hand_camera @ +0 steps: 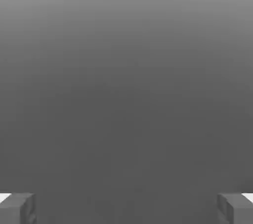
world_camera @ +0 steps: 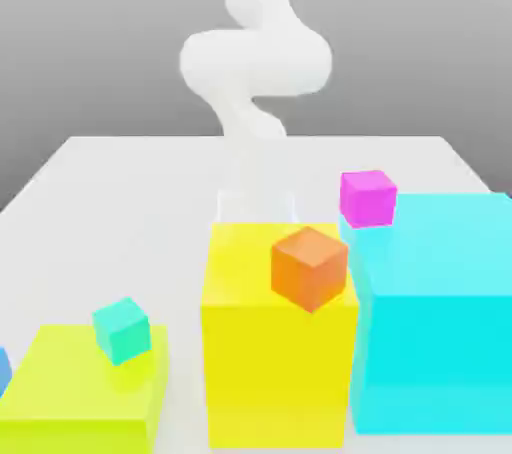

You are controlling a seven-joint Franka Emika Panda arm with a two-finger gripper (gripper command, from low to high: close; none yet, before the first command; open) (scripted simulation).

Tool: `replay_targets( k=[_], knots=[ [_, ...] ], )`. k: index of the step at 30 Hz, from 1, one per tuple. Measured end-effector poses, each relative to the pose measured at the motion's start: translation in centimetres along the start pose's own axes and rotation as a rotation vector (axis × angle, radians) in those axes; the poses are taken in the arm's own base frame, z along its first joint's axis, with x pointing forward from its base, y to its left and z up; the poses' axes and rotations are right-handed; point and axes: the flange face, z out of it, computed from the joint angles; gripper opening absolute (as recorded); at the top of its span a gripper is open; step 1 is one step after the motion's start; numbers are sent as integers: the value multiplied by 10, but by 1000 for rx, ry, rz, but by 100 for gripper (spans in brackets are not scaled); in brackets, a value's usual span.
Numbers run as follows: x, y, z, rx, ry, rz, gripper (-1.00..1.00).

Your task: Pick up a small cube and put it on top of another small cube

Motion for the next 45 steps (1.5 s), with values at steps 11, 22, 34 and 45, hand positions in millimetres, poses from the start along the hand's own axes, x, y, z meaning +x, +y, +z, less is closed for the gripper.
replay_targets(
  k=[11,22,34,45],
  knots=[
    [71,105,183,-271,-88,415,0],
    [91,292,321,-563,-102,850,0],
    [32,466,428,-774,-86,1120,-100],
    [54,441,391,-773,-86,1120,-100]
  ],
)
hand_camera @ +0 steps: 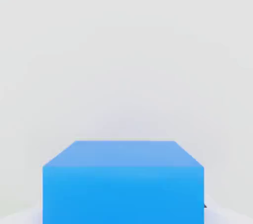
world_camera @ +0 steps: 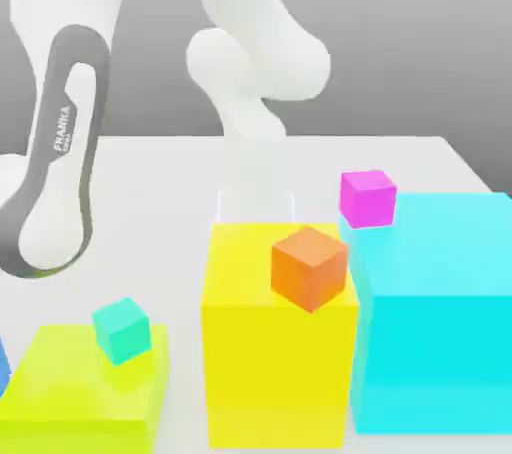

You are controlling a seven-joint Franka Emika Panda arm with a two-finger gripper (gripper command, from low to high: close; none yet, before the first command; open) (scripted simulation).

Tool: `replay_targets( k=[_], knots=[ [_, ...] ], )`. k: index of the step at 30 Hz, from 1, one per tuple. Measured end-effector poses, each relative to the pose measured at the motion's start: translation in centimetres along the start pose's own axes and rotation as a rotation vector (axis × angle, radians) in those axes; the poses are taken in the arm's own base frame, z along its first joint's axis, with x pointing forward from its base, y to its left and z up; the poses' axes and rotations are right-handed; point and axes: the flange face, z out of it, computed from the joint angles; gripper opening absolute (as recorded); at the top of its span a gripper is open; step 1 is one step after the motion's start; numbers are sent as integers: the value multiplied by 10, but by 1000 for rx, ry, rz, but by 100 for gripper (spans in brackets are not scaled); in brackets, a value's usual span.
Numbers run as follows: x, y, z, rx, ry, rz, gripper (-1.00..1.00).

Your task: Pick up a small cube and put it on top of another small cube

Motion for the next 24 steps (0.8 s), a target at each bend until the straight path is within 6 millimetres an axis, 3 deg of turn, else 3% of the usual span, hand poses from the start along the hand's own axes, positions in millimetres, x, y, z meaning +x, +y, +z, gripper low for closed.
replay_targets(
  k=[7,12,15,17,20,21,24],
  knots=[
    [-71,28,-69,1,-40,-167,-100],
    [-127,63,-110,1,-35,-324,-100],
    [-146,88,-130,0,-16,-395,-100],
    [-153,96,-122,0,-6,-420,-100],
    [-155,98,-84,0,-2,-429,-100],
    [-155,99,-76,0,-2,-429,100],
    [-155,99,-76,0,-2,-429,100]
  ],
)
